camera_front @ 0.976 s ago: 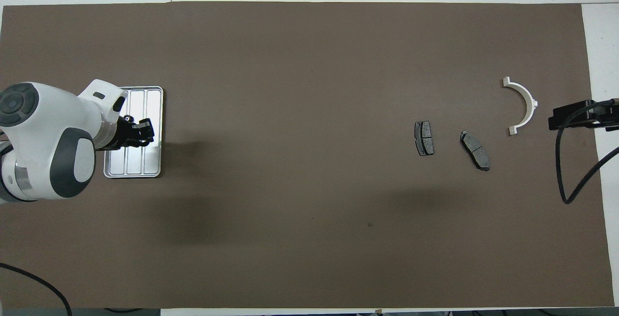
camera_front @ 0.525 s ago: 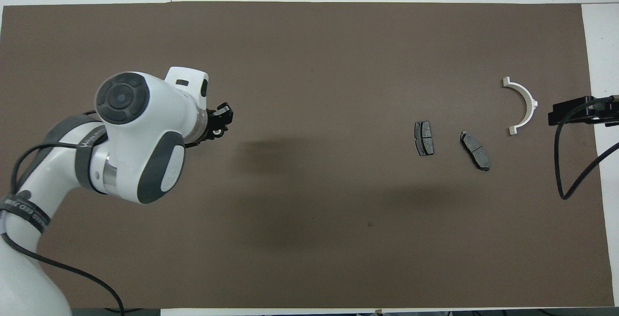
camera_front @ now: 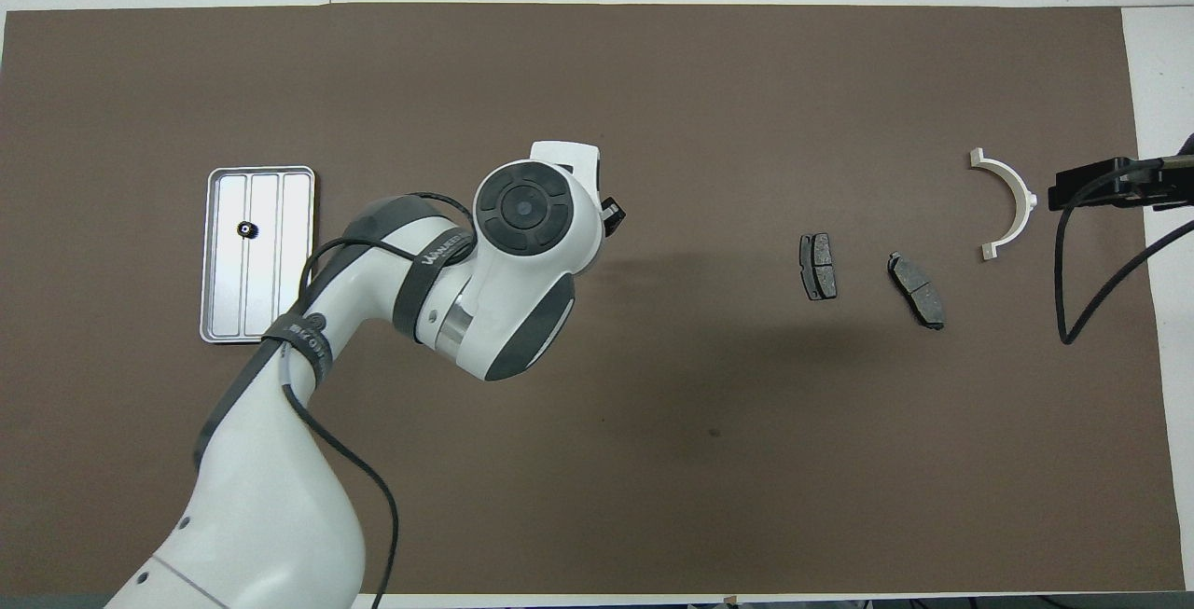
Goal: Place bearing gear from tray to pile
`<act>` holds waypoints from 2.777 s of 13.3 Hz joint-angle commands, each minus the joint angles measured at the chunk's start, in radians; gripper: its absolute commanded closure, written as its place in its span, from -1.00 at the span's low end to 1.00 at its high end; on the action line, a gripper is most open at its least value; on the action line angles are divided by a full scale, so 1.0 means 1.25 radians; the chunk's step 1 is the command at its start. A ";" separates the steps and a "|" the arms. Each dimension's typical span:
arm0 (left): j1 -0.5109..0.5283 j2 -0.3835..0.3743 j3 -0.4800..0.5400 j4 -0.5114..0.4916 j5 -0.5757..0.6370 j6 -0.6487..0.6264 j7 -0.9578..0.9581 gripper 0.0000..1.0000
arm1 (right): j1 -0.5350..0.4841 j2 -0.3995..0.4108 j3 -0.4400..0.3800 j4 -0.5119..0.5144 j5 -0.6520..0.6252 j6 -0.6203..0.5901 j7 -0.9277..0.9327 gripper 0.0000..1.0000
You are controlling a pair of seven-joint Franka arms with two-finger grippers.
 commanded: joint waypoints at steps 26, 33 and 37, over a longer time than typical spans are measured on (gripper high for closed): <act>0.188 -0.018 0.075 0.028 0.037 -0.213 0.367 -1.00 | 0.207 0.153 0.014 -0.046 0.047 0.178 0.218 -1.00; 0.412 -0.067 0.074 -0.079 0.032 -0.135 0.841 -0.90 | 0.397 0.378 0.014 0.097 0.008 0.263 0.455 -0.98; 0.462 -0.086 0.073 -0.161 0.031 -0.018 0.921 -0.66 | 0.456 0.505 0.022 0.230 0.020 0.264 0.490 -0.98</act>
